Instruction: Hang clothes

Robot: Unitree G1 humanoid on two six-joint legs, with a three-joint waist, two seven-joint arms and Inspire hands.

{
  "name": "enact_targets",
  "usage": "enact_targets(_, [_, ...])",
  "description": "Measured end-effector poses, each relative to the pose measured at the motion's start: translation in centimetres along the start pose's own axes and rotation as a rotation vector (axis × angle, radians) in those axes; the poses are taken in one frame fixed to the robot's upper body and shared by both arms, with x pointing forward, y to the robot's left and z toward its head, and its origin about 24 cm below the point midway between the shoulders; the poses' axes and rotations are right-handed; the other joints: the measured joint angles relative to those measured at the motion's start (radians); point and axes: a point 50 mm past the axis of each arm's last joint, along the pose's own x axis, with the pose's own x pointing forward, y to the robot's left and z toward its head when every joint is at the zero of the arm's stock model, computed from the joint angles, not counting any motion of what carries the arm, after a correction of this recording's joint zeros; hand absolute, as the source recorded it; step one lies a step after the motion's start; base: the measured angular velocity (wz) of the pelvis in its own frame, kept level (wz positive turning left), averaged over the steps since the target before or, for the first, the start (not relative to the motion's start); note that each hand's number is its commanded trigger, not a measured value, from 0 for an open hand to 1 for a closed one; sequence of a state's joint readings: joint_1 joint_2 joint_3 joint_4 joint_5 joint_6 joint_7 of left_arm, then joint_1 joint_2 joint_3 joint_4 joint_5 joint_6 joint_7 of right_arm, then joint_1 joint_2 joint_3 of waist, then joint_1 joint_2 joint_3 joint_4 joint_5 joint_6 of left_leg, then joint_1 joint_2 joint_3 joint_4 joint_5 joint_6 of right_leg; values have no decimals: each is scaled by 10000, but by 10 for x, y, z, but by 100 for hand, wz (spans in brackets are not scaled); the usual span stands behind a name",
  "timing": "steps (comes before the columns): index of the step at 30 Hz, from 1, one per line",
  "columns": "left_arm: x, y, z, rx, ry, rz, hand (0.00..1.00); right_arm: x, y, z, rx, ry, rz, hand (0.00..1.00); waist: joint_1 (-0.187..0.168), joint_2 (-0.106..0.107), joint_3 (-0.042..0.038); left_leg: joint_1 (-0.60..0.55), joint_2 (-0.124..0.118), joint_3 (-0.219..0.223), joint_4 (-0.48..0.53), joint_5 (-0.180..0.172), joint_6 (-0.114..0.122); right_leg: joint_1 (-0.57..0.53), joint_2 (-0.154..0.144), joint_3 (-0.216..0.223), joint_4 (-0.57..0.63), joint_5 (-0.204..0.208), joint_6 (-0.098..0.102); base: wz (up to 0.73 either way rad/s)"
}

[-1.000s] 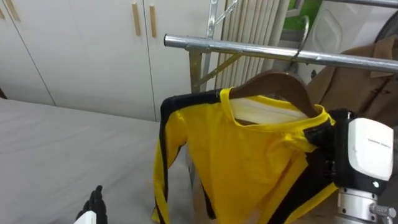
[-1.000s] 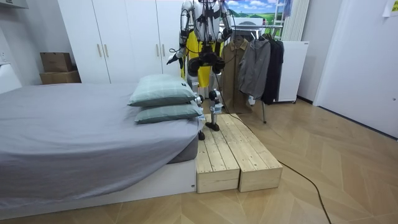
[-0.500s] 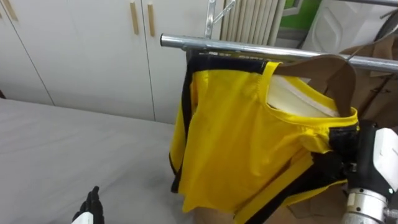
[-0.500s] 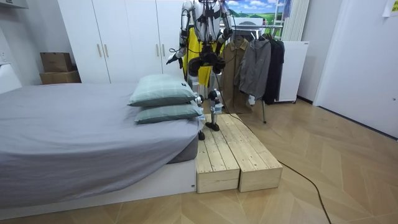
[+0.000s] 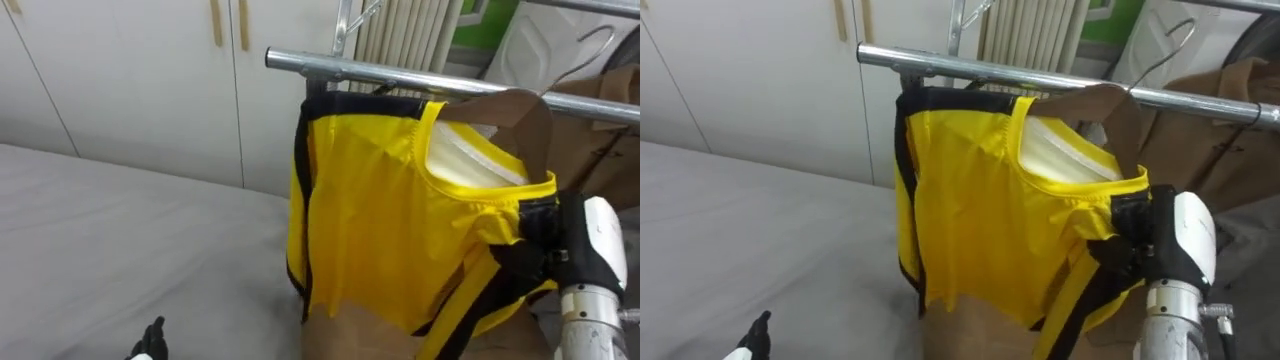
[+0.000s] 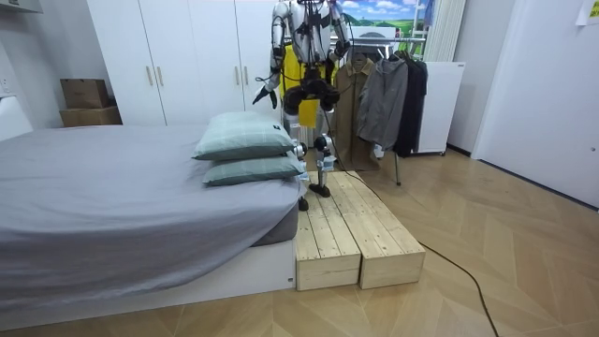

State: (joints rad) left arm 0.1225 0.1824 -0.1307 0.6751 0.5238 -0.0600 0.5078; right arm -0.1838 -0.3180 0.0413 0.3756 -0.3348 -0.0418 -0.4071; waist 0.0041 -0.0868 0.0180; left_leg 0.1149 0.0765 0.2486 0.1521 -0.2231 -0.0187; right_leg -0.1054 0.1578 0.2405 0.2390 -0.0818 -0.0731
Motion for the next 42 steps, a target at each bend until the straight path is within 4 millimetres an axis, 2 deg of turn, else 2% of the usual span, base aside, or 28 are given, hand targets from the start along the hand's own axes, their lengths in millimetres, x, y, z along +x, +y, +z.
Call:
enact_targets(3, [2,3,-2,-36,127,62,0,13,-5,9,-147,-395,114,100,34,-81,3,-16,7,-70,26,0,-1,0,-47,-72,-25,-2,-5,6])
enact_targets(6, [3,5,-2,-113,145,182,0,17,-7,9,-340,-498,204,100,85,-191,-14,-47,-1,-144,96,0,-1,17,-86,-141,-20,-2,-6,7])
enact_targets(16, [8,13,6,-103,-409,582,0,22,-4,-13,-343,271,1050,100,278,-416,-32,-16,-13,-331,121,15,-28,286,-157,-321,-347,212,47,6])
enact_targets(20, [10,18,7,24,-554,679,0,19,-1,-25,-484,725,1634,100,272,-492,-78,-26,-37,-458,136,11,-35,341,-189,-447,-352,221,57,9])
enact_targets(27, [12,22,7,104,-653,670,0,11,10,-41,-747,1417,3004,100,315,-482,-70,-57,-33,-600,136,23,-52,375,-261,-571,-352,227,53,6])
enact_targets(33, [12,22,8,111,-718,641,0,1,19,-58,-565,2272,3525,100,338,-451,-20,-54,-27,-701,137,24,-54,467,-284,-654,-462,221,47,6])
enact_targets(39, [13,22,11,42,-912,642,0,-13,26,-81,-601,3583,3840,100,558,-492,27,-121,-21,-909,114,18,-62,521,-313,-820,-586,209,33,9])
enact_targets(42, [14,21,14,38,-1066,619,0,-16,29,-84,-367,3830,3867,100,578,-454,53,-164,-20,-1012,118,18,-62,555,-343,-928,-697,213,28,11])
